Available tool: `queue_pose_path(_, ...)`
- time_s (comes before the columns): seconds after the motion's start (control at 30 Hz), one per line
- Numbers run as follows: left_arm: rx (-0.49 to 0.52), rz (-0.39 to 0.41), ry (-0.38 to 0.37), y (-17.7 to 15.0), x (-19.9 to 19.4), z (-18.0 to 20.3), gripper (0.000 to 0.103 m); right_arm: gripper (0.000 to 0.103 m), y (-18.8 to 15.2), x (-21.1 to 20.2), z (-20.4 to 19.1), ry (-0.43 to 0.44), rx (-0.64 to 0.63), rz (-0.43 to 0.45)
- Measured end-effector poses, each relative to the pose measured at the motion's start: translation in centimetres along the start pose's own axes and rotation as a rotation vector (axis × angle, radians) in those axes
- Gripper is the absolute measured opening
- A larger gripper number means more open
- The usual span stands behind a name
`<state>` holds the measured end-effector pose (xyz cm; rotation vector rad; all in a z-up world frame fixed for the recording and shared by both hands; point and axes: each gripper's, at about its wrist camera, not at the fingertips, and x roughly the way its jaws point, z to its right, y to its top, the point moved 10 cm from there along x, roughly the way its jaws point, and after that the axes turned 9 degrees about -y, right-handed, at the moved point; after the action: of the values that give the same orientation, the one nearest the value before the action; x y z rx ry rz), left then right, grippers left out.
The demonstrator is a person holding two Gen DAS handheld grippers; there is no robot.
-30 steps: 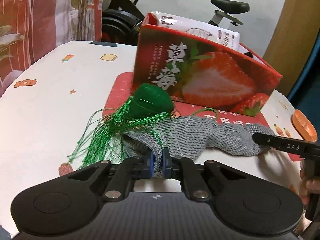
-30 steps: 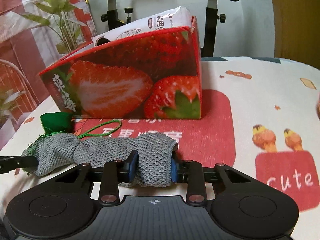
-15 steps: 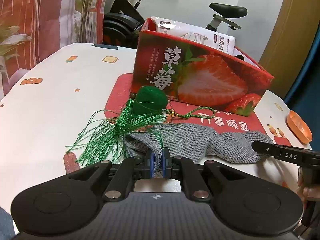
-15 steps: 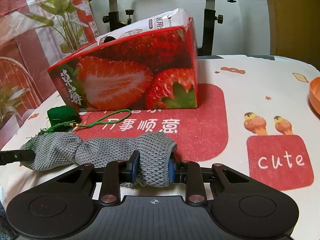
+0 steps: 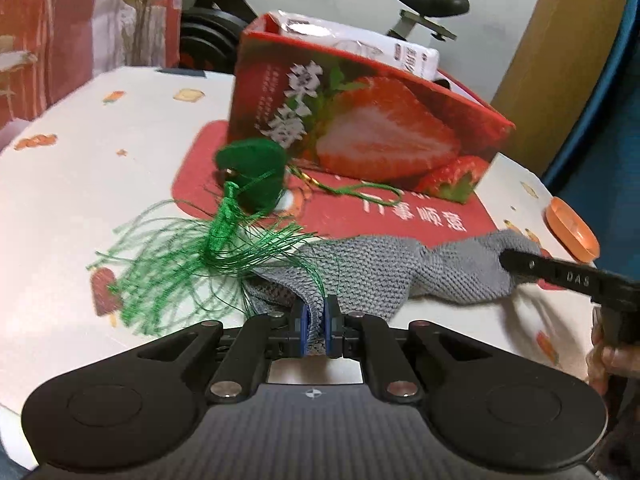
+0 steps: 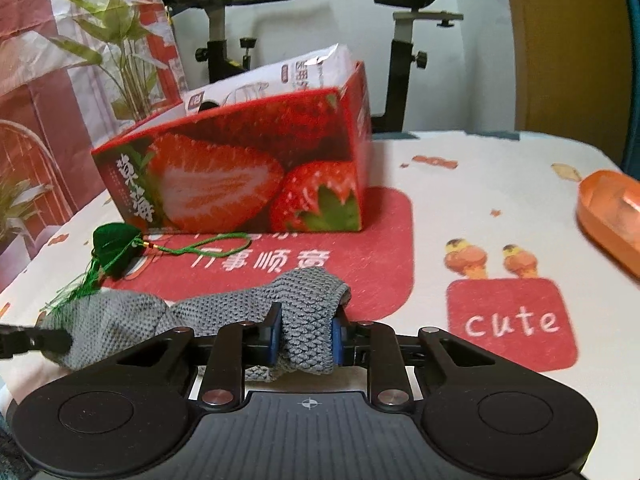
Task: Organize soft objects
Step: 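Lift the grey mesh tube with the left gripper over the red box, then lower the mesh tube into the red box and open the left gripper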
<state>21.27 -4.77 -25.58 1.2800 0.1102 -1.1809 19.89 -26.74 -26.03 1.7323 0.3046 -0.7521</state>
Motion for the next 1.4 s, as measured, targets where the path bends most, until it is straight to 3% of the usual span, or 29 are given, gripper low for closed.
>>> queue_pose_path(0.1,-0.004,-0.020,-0.025,-0.4,0.4,0.3,0.013,0.021,0.3,-0.4,0.4,-0.008,0.001,0.013)
queue_pose_path(0.17,-0.021,-0.039,-0.047,-0.9,0.9,0.3,0.022,0.021,0.3,-0.4,0.5,-0.012,0.001,0.013)
queue_pose_path(0.3,-0.016,-0.060,-0.063,-1.5,1.7,0.6,0.024,0.021,0.1,-0.4,0.3,-0.018,-0.005,0.007)
queue_pose_path(0.33,-0.005,-0.065,-0.066,-1.4,1.9,0.8,0.020,0.020,0.2,-0.4,0.3,-0.018,-0.005,0.008)
queue_pose_path(0.37,0.010,-0.069,-0.069,-1.4,2.0,0.8,0.007,0.020,0.3,-0.5,0.2,-0.017,-0.004,0.011)
queue_pose_path(0.5,0.038,-0.026,-0.088,-0.1,1.4,1.1,0.007,0.020,1.9,-1.5,-0.1,0.017,0.001,0.044)
queue_pose_path(0.73,-0.016,0.162,-0.132,5.1,-3.0,1.1,0.007,0.019,7.1,-4.6,-1.0,0.065,-0.006,0.176)
queue_pose_path(0.93,0.024,0.297,-0.133,9.7,-6.6,2.2,0.007,0.019,11.0,-6.5,-2.4,0.102,-0.024,0.270)
queue_pose_path(1.13,0.075,0.346,-0.115,13.4,-6.5,2.8,0.007,0.019,14.6,-6.3,-3.8,0.123,-0.042,0.306)
queue_pose_path(1.27,0.172,0.380,-0.069,16.6,-6.4,3.5,0.007,0.019,18.0,-5.6,-4.1,0.137,-0.021,0.322)
queue_pose_path(1.4,0.194,0.367,-0.059,19.9,-4.4,3.6,0.007,0.019,20.6,-3.4,-4.4,0.090,-0.071,0.327)
